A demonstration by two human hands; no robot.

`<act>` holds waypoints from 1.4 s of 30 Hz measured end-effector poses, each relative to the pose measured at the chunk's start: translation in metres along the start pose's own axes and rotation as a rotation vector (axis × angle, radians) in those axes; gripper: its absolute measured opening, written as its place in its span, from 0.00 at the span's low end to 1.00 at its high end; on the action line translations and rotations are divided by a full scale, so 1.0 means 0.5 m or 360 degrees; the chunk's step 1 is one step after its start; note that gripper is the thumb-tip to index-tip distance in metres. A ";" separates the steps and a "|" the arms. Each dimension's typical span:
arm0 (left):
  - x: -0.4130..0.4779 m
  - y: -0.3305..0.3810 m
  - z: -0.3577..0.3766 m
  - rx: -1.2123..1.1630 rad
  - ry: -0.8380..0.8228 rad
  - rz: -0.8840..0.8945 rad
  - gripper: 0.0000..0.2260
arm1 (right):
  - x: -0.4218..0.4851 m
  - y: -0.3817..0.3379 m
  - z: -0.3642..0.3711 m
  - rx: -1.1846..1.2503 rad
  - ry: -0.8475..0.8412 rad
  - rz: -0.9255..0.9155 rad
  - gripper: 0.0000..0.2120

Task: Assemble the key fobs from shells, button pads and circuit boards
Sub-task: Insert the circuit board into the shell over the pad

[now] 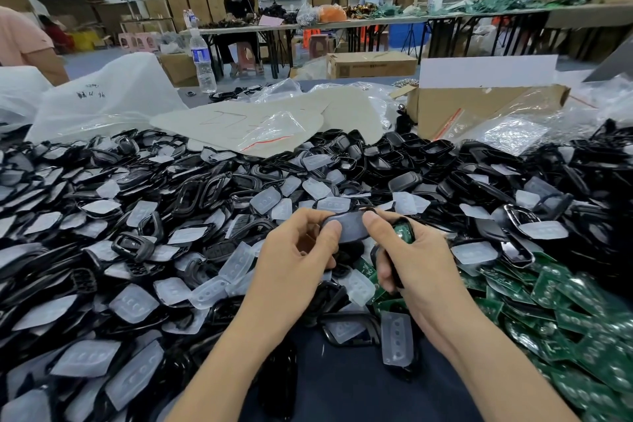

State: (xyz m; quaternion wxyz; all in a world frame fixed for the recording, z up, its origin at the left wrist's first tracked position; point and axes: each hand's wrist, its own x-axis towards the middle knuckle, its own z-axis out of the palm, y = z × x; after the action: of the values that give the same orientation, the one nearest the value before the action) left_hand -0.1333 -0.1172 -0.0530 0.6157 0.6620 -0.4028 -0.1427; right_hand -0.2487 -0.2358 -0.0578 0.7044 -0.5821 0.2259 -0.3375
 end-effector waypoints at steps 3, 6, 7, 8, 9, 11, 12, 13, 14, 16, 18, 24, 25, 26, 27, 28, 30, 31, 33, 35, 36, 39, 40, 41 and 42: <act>0.002 0.000 -0.002 -0.0009 -0.0012 -0.0012 0.06 | 0.002 0.001 -0.001 0.0002 -0.0028 0.0024 0.01; 0.001 -0.001 -0.001 0.0029 -0.0038 0.0000 0.05 | 0.001 0.002 -0.004 -0.0089 -0.0067 -0.0003 0.02; 0.000 -0.001 -0.001 0.0038 -0.0043 0.0001 0.05 | 0.000 0.001 -0.004 -0.0122 -0.0065 -0.0007 0.03; -0.001 -0.001 -0.001 0.0040 -0.0048 0.0000 0.06 | 0.000 0.000 -0.004 -0.0152 -0.0051 -0.0009 0.03; -0.003 -0.001 -0.002 0.0038 -0.0056 -0.0005 0.07 | 0.000 0.000 -0.004 -0.0176 -0.0029 -0.0009 0.04; -0.006 0.001 -0.003 0.0036 -0.0081 -0.0018 0.09 | 0.000 -0.001 -0.004 -0.0203 0.0027 -0.0016 0.05; -0.007 0.001 -0.002 0.0043 -0.0088 -0.0018 0.09 | 0.000 -0.001 -0.004 -0.0219 0.0045 -0.0024 0.05; -0.007 0.001 0.000 0.0054 -0.0082 -0.0014 0.08 | -0.001 -0.001 -0.004 -0.0240 0.0051 -0.0036 0.05; -0.007 0.001 0.002 0.0068 -0.0064 -0.0011 0.07 | -0.003 -0.002 -0.003 -0.0263 0.0043 -0.0049 0.04; -0.004 0.000 0.007 0.0091 -0.0017 -0.0022 0.06 | -0.007 -0.003 0.001 -0.0299 0.0017 -0.0069 0.03; -0.002 -0.001 0.008 0.0083 0.0009 -0.0017 0.07 | -0.009 -0.003 0.004 -0.0315 0.0014 -0.0086 0.04; 0.003 0.002 -0.005 0.0007 -0.0075 -0.0071 0.11 | -0.004 -0.004 0.000 -0.0352 0.0051 -0.0100 0.04; 0.002 0.002 -0.006 0.0001 -0.0095 -0.0089 0.13 | -0.004 -0.004 -0.002 -0.0375 0.0043 -0.0094 0.05; 0.001 0.003 -0.007 -0.0004 -0.0115 -0.0104 0.13 | -0.004 -0.003 -0.003 -0.0399 0.0034 -0.0089 0.06; 0.001 0.003 -0.008 -0.0004 -0.0132 -0.0118 0.14 | -0.004 -0.002 -0.004 -0.0424 0.0024 -0.0083 0.06; 0.001 0.003 -0.008 -0.0004 -0.0143 -0.0132 0.14 | -0.005 -0.001 -0.005 -0.0448 0.0014 -0.0074 0.06; 0.003 0.004 -0.009 -0.0009 -0.0151 -0.0156 0.13 | -0.008 0.000 -0.005 -0.0464 -0.0001 -0.0066 0.07; 0.004 0.003 -0.010 -0.0016 -0.0152 -0.0162 0.12 | -0.009 0.000 -0.004 -0.0459 -0.0007 -0.0068 0.07; 0.008 0.002 -0.012 -0.0040 -0.0154 -0.0164 0.11 | -0.012 -0.001 -0.003 -0.0443 -0.0020 -0.0083 0.07; 0.009 0.002 -0.015 -0.0070 -0.0166 -0.0163 0.10 | -0.014 -0.003 -0.002 -0.0421 -0.0035 -0.0085 0.06; 0.009 0.002 -0.016 -0.0077 -0.0169 -0.0153 0.10 | -0.014 -0.005 -0.002 -0.0413 -0.0040 -0.0080 0.06; 0.007 0.001 -0.015 -0.0032 -0.0153 -0.0120 0.15 | -0.013 -0.007 -0.003 -0.0417 -0.0027 -0.0067 0.06; 0.007 0.000 -0.014 -0.0018 -0.0148 -0.0121 0.17 | -0.012 -0.007 -0.002 -0.0432 -0.0018 -0.0071 0.06; 0.006 -0.001 -0.012 -0.0019 -0.0149 -0.0134 0.17 | -0.011 -0.007 -0.001 -0.0447 -0.0007 -0.0076 0.06; 0.006 -0.001 -0.011 -0.0035 -0.0152 -0.0159 0.17 | -0.011 -0.007 0.000 -0.0455 0.0005 -0.0080 0.05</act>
State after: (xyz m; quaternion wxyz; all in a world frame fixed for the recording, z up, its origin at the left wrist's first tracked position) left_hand -0.1275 -0.1155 -0.0516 0.5950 0.6670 -0.3968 -0.2091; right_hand -0.2533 -0.2322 -0.0551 0.6053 -0.6815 0.2580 -0.3203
